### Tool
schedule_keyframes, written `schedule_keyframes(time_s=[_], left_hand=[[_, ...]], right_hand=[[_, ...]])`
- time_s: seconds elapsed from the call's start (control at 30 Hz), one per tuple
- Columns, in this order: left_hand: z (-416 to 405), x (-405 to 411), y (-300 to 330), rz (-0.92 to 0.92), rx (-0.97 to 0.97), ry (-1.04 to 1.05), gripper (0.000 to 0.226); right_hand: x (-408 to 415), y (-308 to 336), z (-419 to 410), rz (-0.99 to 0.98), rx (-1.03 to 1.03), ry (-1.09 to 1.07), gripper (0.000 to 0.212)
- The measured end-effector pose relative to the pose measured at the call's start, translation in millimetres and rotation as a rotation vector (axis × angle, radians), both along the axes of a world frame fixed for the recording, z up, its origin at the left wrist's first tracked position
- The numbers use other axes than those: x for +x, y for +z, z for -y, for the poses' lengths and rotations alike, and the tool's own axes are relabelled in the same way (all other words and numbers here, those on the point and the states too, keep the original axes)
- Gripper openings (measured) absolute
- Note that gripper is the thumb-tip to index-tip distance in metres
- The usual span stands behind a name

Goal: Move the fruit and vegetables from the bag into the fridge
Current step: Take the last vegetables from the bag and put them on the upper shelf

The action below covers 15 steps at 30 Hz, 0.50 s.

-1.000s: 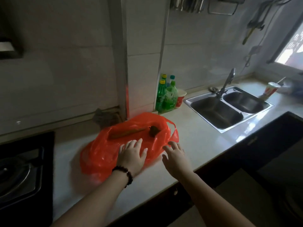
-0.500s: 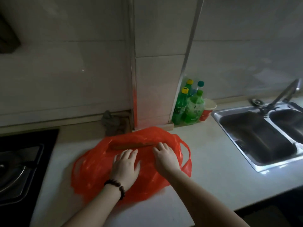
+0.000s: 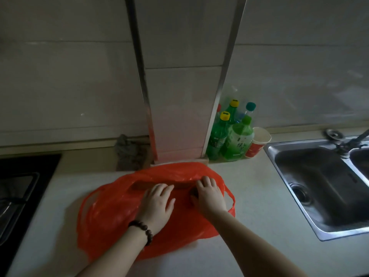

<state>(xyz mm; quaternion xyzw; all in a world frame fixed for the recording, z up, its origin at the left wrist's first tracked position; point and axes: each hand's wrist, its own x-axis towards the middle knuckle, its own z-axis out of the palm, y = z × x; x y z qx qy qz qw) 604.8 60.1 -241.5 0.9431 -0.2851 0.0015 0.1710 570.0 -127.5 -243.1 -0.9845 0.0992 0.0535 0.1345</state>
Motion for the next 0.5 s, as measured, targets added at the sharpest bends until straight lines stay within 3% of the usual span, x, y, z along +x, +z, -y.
schedule_keyframes(time_s=[0.23,0.37,0.5], left_hand=[[-5,8,-4,0.022,-0.017,0.008,0.047],[-13,15,-8,0.058,-0.052,0.016,0.044],[-10,23,-12,0.149,-0.058,-0.093,0.036]], right_hand=[[-7,-8,20,-0.141,0.185,-0.064,0.090],[-11,-6,15,0.144,0.034,-0.035,0.079],[-12,-13,9,0.075,0.025,0.000,0.069]])
